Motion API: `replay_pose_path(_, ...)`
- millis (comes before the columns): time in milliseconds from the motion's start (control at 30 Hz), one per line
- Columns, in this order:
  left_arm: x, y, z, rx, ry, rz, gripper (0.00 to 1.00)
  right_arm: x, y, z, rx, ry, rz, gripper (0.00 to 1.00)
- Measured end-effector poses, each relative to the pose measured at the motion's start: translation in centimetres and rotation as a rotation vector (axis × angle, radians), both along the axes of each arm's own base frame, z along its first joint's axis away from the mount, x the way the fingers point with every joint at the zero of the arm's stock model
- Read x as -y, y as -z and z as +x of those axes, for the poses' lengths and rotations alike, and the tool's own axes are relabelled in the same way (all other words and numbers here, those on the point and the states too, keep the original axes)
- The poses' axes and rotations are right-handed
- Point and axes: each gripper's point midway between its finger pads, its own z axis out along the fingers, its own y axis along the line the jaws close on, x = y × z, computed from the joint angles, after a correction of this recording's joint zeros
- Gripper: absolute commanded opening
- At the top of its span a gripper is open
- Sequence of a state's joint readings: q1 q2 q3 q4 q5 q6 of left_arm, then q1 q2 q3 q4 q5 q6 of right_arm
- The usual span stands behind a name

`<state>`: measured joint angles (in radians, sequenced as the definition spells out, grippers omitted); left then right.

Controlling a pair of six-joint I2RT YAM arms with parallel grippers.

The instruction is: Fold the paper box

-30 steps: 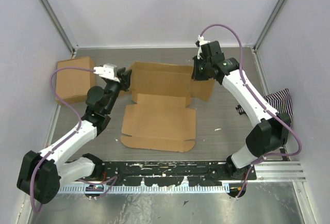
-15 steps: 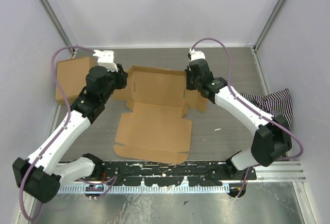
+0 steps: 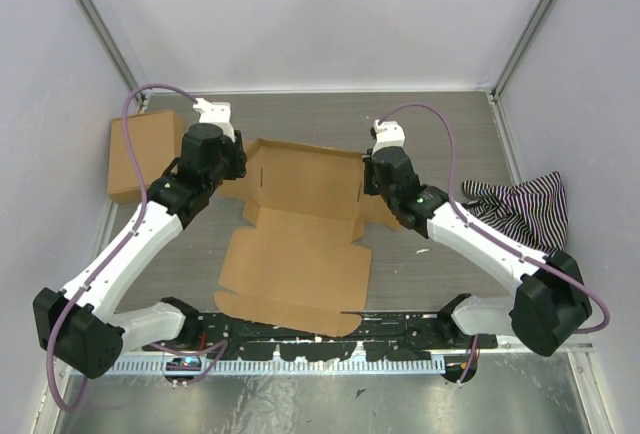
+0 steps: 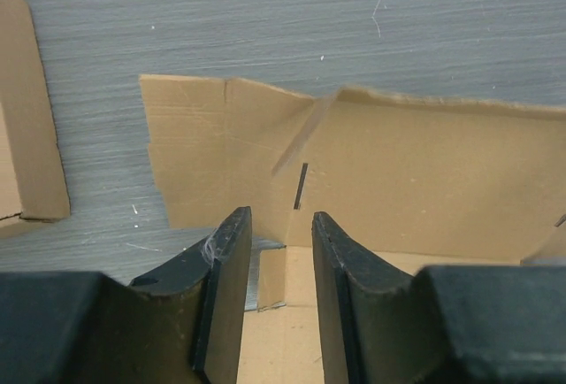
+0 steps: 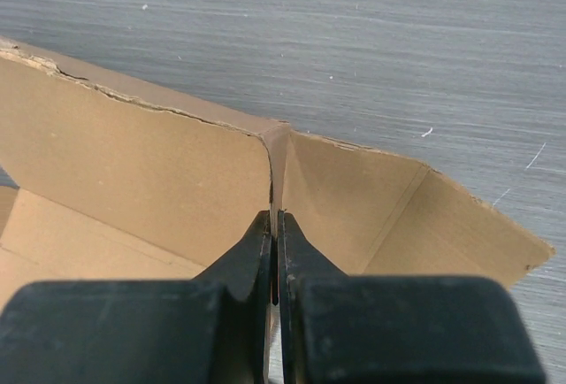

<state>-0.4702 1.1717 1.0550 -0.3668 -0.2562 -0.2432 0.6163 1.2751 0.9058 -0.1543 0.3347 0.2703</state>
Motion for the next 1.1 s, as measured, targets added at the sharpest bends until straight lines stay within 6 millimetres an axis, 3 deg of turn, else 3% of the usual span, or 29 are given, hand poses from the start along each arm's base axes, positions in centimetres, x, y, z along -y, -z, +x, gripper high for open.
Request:
replay_pose_path(333,0.0,-0.3,0.3,0.035,-0.006,-0.012,0.40,-1.1,-3.3,-0.5,0.146,-0.047,0.057,0.01)
replay_pose_path(500,0.1,1.2,0.4,0.004,-0.009,-0.008,0.36,-1.4,-3.2,-0.8,0.153,-0.057,0.044,0.01)
replay_pose_path(1100,0.1,3.2,1.4,-0.037,-0.052,0.004,0.36,-1.8,-2.0,-1.4,0.131,-0.082,0.034,0.02)
